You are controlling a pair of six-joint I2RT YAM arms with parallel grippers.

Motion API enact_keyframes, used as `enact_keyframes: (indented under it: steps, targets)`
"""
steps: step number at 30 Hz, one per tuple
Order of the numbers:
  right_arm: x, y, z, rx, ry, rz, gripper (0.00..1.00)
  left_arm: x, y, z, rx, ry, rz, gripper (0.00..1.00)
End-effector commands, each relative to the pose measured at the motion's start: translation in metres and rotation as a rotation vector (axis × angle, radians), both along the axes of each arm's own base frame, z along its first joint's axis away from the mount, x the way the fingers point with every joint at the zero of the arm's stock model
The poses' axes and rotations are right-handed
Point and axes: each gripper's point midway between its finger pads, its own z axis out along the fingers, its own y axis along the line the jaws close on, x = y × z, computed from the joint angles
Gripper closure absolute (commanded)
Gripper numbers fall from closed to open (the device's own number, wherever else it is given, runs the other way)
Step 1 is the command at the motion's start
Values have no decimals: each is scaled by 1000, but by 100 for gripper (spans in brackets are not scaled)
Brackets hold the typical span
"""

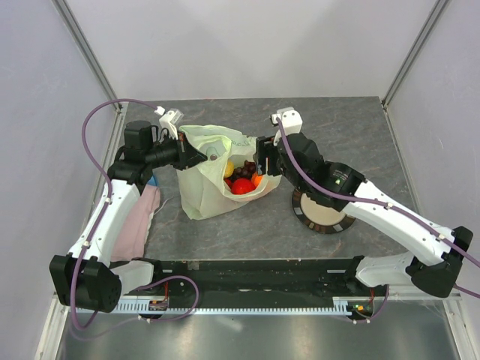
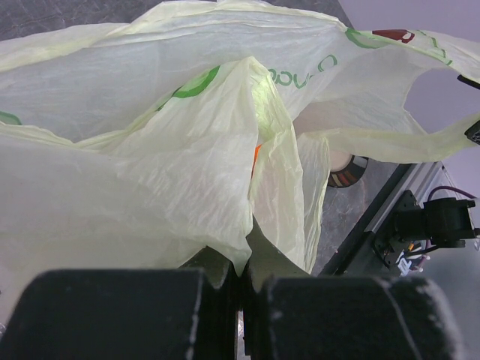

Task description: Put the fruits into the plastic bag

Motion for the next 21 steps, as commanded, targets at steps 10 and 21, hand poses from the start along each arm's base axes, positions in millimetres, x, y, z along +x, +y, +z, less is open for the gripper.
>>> enact_keyframes:
  steps: [10, 21]
  targets:
    - [12, 3, -25, -29, 48, -41, 46, 3, -2, 6, -13, -12, -2, 98]
    - [54, -29, 106, 36, -176, -106, 100, 33, -10, 77, -123, -72, 16, 98]
